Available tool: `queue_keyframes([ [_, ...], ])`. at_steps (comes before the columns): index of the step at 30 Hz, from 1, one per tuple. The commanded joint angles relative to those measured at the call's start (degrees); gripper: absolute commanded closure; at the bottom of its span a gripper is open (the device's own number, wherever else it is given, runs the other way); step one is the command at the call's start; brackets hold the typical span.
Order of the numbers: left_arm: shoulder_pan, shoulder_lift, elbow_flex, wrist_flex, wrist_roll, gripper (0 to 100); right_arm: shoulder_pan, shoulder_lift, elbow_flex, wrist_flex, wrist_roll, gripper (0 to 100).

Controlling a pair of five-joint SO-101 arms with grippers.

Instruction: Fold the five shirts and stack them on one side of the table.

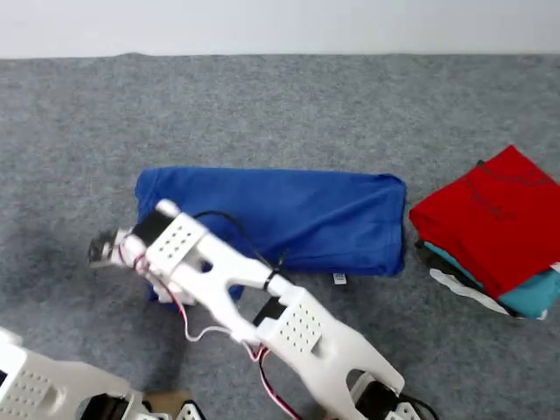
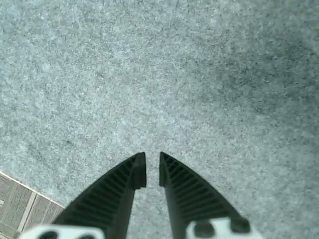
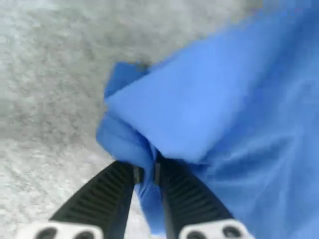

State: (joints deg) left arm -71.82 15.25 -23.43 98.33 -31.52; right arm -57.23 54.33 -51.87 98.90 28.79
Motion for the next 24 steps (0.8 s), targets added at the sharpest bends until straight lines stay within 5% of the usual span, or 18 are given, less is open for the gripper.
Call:
queue_keyframes([
  [1,-0.1,-0.9,-0.6,0.5,-0.5,95,4.7,-2.4,-9.8,2.5,0.6,98.8],
  [15,1.9,-0.9,-0.6,0.6,-0.4,98,15.0,4.4,-21.5,-3.0,0.2,97.6],
  [24,2.2,-0.9,-0.6,0.5,-0.4,98,20.2,6.9,-21.5,-9.6,-6.7,79.7],
])
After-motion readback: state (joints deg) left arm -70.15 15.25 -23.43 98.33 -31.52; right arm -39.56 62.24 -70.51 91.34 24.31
